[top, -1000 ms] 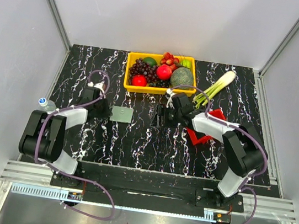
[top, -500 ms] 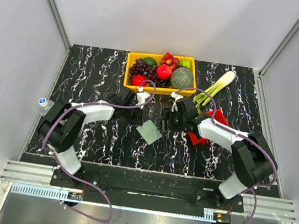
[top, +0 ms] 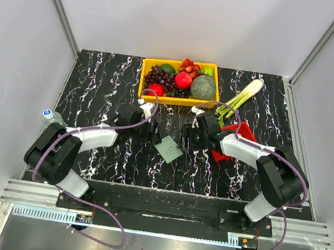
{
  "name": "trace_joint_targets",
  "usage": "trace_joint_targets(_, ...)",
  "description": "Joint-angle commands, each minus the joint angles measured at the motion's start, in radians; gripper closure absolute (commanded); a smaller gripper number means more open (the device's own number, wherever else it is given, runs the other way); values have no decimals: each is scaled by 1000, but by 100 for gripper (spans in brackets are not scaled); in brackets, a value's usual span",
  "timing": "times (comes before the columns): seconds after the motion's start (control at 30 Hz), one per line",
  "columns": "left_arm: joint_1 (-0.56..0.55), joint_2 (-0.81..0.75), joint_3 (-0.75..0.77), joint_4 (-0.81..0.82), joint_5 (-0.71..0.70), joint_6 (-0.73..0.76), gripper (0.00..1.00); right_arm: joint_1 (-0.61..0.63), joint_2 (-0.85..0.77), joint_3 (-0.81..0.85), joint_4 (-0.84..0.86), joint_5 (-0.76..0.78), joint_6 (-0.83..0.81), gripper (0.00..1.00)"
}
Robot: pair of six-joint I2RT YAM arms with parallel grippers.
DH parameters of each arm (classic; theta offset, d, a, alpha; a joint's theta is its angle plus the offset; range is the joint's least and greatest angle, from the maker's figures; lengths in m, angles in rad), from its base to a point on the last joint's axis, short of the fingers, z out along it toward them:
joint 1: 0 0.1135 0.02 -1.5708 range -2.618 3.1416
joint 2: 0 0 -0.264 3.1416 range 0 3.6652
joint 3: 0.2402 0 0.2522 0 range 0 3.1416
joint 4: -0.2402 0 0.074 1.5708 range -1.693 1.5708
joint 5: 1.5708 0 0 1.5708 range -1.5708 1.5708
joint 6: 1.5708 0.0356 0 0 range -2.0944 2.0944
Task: Put the credit cards into the card holder
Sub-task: Move the card holder to the center of the board, then open the card holder at the center of the board.
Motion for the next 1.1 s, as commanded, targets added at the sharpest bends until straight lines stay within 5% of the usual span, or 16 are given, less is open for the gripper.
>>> trace_joint_targets(0.0,-2,-70,-98,143,-56,-287,23,7,45,52,47,-71,-1,29)
trace_joint_targets(0.33,-72,-65,-318,439,-50,-585,24,8,103,18,103,-167,42,34)
trace_joint_targets(0.63,-118,105,-315,642,-26,-685,36,20,126,-52,208,-241,117,47)
trace_joint_targets(0.8,-121,134,-293,673,-29,-688,55,30,122,-66,240,-258,148,51)
trace_joint_targets(1.07,-121,77,-189,437,-80,-555,100,30,106,-62,237,-270,153,51)
